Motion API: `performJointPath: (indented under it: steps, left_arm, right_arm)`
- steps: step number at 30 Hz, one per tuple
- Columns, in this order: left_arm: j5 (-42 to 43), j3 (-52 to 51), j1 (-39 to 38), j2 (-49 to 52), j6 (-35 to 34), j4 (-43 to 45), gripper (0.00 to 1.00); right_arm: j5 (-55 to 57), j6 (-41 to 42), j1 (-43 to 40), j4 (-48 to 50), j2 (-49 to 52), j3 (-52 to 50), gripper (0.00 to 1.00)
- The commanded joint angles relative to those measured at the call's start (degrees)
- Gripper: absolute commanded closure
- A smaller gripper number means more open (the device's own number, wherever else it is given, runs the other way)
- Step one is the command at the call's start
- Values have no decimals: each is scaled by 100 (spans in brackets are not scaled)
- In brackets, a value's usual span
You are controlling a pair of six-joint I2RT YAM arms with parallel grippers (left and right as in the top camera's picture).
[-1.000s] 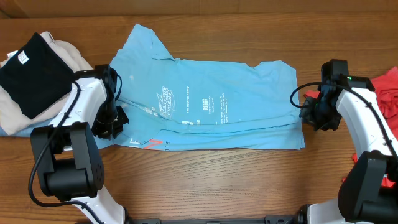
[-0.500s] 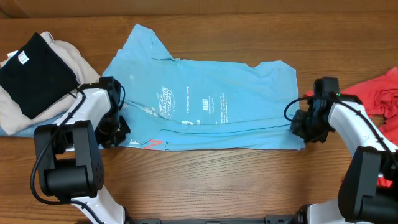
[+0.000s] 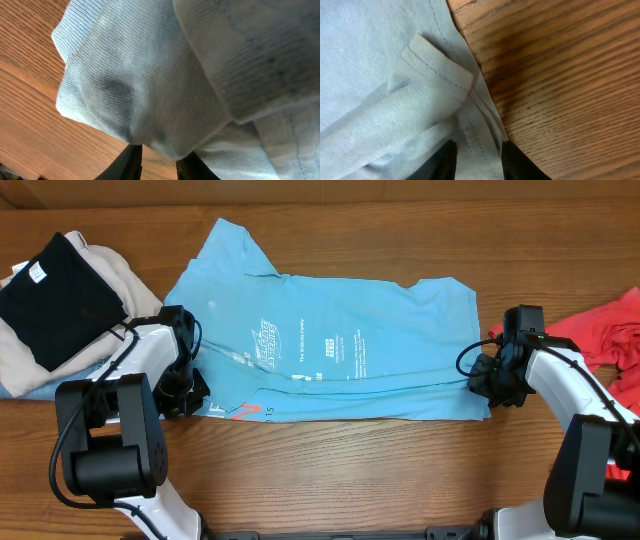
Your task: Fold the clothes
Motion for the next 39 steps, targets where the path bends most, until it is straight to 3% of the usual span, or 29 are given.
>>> performJointPath:
  steps: [1,5,10,19,29,39]
  left_arm:
    - [26,-37,59,4,-120,52,73]
    - [26,-37,59,4,-120,52,73]
    - [26,-37,59,4,-120,52,73]
    - [24,-37,59,4,-118,48,73]
    - [26,-37,59,4,-118,79,71]
    - [26,-37,59,4,-98,70,71]
  right_arm:
    - [39,22,-33,-48,-31,-7,67]
    - [39,22,-33,-61,-31,-81,74]
    - [44,20,-35,0,-31,-254,96]
    - [66,31,-57,-442,-31,-251,96]
    - [586,636,-55,-970,-31,-267,96]
    - [-540,-20,-44,-920,-74,721,96]
